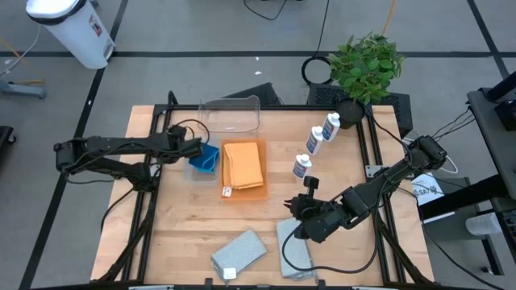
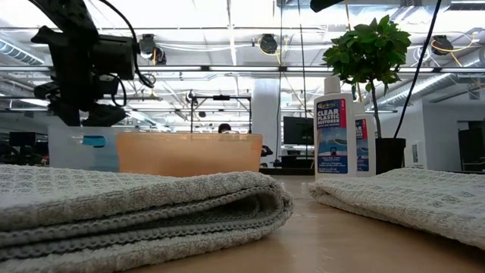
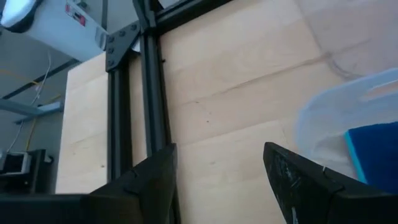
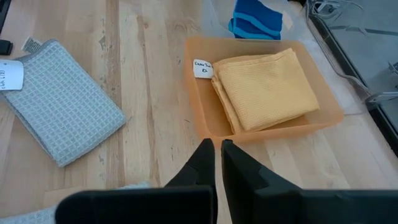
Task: Pick & Place Kitchen Items
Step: Adjust the white bin, then put the gray towel into the orange bin
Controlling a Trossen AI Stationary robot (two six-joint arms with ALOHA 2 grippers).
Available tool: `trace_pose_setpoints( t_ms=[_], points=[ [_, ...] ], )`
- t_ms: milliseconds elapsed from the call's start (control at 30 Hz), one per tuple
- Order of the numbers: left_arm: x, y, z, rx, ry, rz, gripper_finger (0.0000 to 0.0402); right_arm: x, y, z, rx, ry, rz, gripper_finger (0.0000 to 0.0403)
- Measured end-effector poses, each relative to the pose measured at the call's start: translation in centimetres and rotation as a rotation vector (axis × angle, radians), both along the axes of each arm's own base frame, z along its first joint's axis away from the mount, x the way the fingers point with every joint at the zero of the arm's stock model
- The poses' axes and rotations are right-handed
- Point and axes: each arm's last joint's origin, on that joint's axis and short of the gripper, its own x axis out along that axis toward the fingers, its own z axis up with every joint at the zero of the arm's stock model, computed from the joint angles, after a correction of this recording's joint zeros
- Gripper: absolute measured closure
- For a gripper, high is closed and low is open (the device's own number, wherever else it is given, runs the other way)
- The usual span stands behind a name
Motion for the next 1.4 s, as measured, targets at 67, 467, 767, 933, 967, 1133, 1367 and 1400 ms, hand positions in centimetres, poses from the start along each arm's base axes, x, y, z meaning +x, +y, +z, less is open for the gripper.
trace_pose_setpoints(
  t_ms=[67,467,767,933,967,1133,1367,1400],
  points=[
    [-0.3,-0.1,0.3,0.001,-0.005,0.0,0.016,0.0,0.0,0.0,-0.001,0.0,0.0,0.0402],
    [-1.5,-1.6,3.5,0.045,-0.27,-0.141,0.016,0.1,0.1,0.1,-0.001,-0.009,0.007,0.0401],
    [-0.2,-3.6,5.6,0.054,-0.494,-0.448,0.016,0.1,0.1,0.1,0.0,-0.013,0.009,0.0401],
    [0.9,-4.6,6.3,0.035,-0.587,-0.597,0.016,0.5,0.1,-0.8,-0.011,-0.044,0.036,0.0399],
    [1.1,-4.7,6.5,0.039,-0.608,-0.627,0.016,0.6,0.2,-1.1,-0.023,-0.054,0.053,0.0399],
    [2.4,-6.1,7.9,0.064,-0.721,-0.866,0.016,1.5,0.5,-2.3,-0.083,-0.181,0.154,0.0399],
    [3.4,-7.2,7.0,0.136,-0.872,-1.119,0.016,2.6,-0.6,-3.8,0.117,-0.259,0.307,0.0356],
    [3.4,-7.3,6.6,0.141,-0.897,-1.143,0.016,2.7,-0.8,-3.9,0.161,-0.244,0.315,0.0341]
  ],
)
